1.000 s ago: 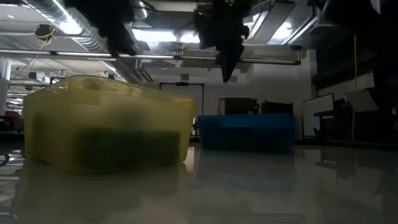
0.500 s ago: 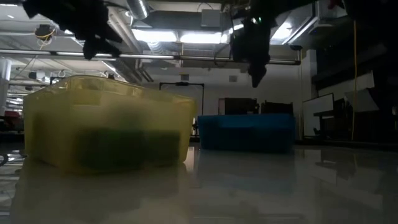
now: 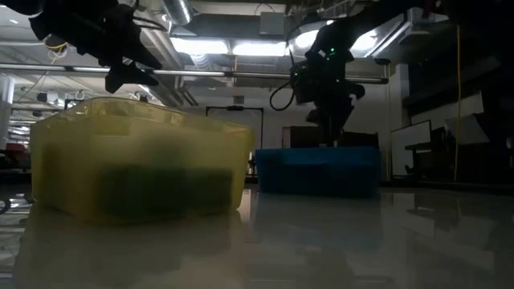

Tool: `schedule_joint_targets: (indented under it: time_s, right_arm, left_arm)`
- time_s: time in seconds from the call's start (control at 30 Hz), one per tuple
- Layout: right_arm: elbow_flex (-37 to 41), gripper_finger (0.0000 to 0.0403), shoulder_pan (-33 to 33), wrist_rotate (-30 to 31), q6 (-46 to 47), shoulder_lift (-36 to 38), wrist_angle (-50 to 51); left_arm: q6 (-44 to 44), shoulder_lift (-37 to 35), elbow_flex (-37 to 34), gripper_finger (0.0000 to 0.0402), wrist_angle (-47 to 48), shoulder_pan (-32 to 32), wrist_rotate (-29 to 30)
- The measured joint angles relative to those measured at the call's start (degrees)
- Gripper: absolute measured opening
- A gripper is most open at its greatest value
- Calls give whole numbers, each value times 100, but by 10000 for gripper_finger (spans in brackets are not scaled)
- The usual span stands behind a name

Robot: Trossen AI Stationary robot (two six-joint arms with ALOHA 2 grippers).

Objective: Sort blocks by size
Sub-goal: Put the small orange game piece into the yellow bin

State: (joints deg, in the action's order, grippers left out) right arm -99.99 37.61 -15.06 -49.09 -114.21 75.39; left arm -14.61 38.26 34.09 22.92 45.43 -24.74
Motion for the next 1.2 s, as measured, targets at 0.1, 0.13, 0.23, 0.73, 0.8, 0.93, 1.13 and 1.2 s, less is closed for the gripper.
schedule_joint_targets:
  time_s: [0.1, 0.13, 0.23, 0.73, 0.8, 0.93, 1.13, 1.2]
  right_arm:
    - [244, 152, -196, 122, -606, -4, -101]
    - [330, 152, -266, 219, -723, -2, -203]
    - [586, 152, -453, 560, -844, -7, -514]
    - [1089, 152, -798, 1452, -1720, -7, -1402]
    - [1089, 152, -796, 1453, -1620, -7, -1597]
    - [1087, 152, -796, 1450, -1095, -7, -1973]
    - [1087, 152, -796, 1450, -768, -7, -2048]
    - [1087, 152, -796, 1450, -760, -7, -2048]
  left_arm:
    - [0, 0, 0, 200, 0, 0, 61]
    - [2, 0, 0, 200, 0, 0, 90]
    - [1, 2, 0, 200, 2, 0, 103]
    - [333, 2, 0, 200, 60, 0, 121]
    - [391, 2, 0, 200, 55, 0, 121]
    - [428, 2, 0, 200, 57, 0, 121]
    - [611, 2, 0, 200, 53, 0, 121]
    - [686, 2, 0, 200, 52, 0, 121]
